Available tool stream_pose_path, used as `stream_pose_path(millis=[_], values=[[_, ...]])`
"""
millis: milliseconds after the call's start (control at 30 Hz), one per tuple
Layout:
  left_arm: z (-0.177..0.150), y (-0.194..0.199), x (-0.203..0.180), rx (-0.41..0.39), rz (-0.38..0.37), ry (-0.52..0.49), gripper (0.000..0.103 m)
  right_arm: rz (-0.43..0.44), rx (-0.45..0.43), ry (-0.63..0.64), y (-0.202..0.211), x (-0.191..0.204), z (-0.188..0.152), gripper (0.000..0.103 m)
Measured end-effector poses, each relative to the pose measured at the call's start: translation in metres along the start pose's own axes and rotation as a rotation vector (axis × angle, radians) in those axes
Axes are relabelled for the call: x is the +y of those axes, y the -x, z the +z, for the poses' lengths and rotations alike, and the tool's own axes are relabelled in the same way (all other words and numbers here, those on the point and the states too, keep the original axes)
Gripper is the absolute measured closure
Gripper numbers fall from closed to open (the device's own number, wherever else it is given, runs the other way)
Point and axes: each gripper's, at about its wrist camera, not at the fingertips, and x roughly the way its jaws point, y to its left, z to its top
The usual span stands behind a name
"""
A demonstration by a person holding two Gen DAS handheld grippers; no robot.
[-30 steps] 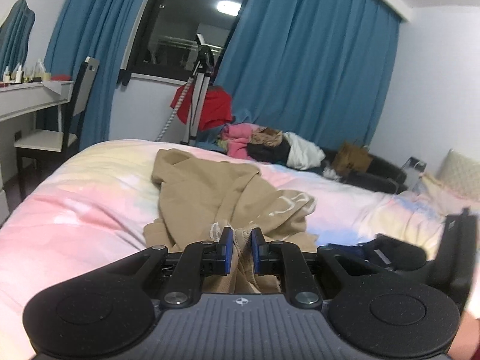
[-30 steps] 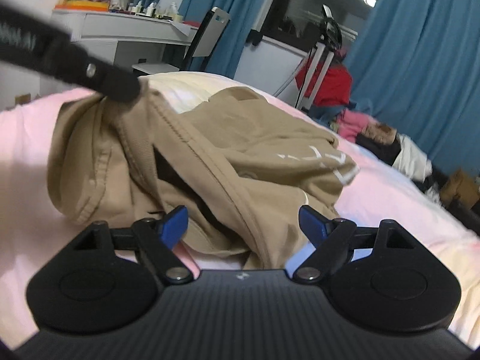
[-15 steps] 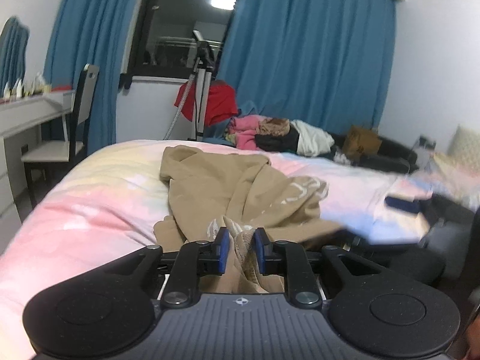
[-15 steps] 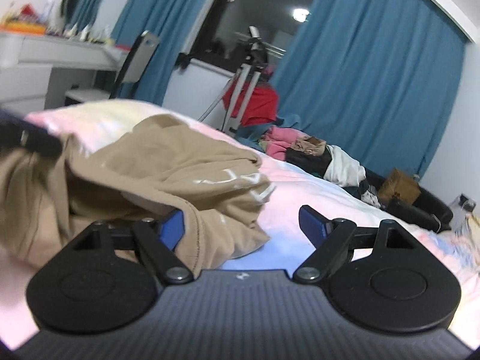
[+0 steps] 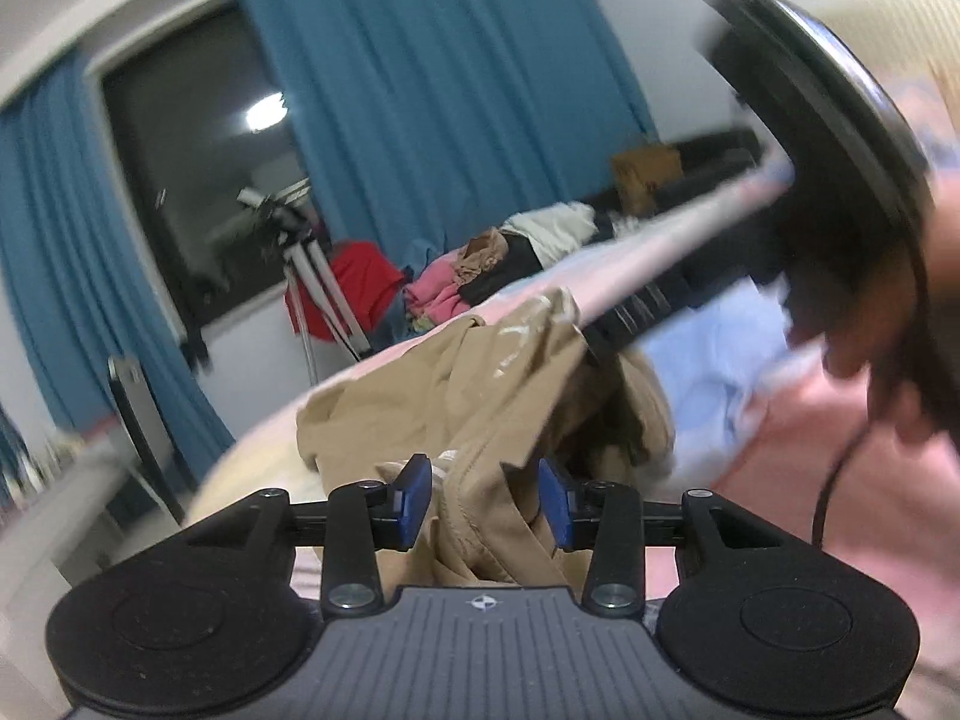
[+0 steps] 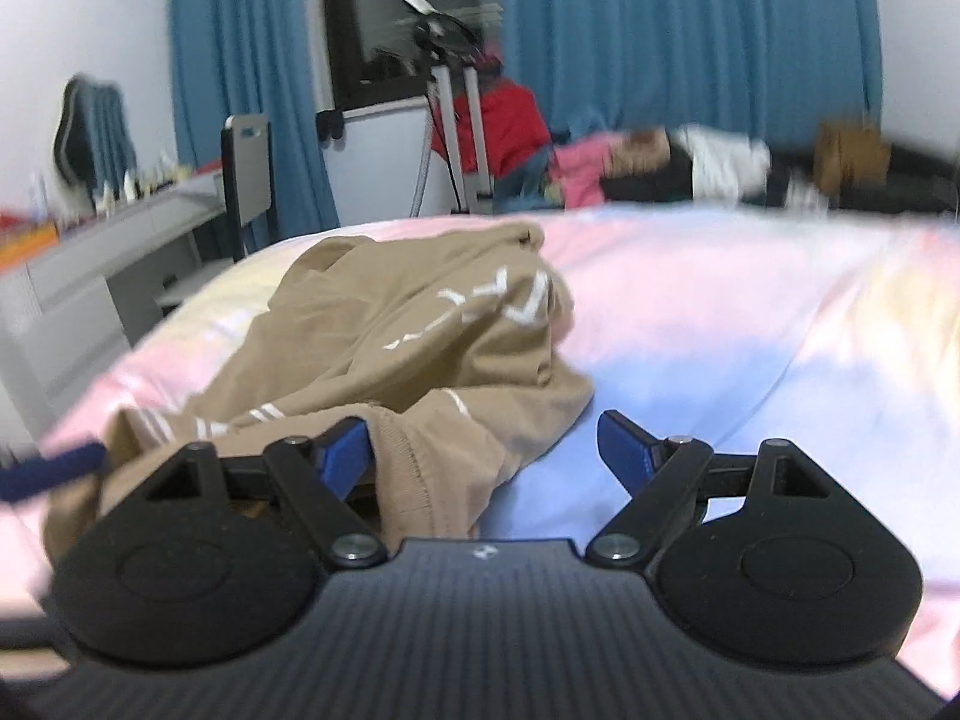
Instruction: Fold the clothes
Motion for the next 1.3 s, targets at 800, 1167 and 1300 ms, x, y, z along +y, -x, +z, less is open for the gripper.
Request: stream_pose_path(millis=[800,1167,1300], values=[[0.026,0.042,0.035,-0.246,0.219,0.319,0.096,-0.052,0.059,-0.095,0.001,-0.024,0.005,0.019],[0.026,0.054,0.062,-0.251,0.135,0.405,0.096,0.104,-0.044,-0.132,0.011,-0.028,0.012,0.019],[0.024,0.055,0.069,-0.267,0.099,0.426,0.096,0.163,0.012,-0.031,-0.002,-0.007,0.006,0.019]])
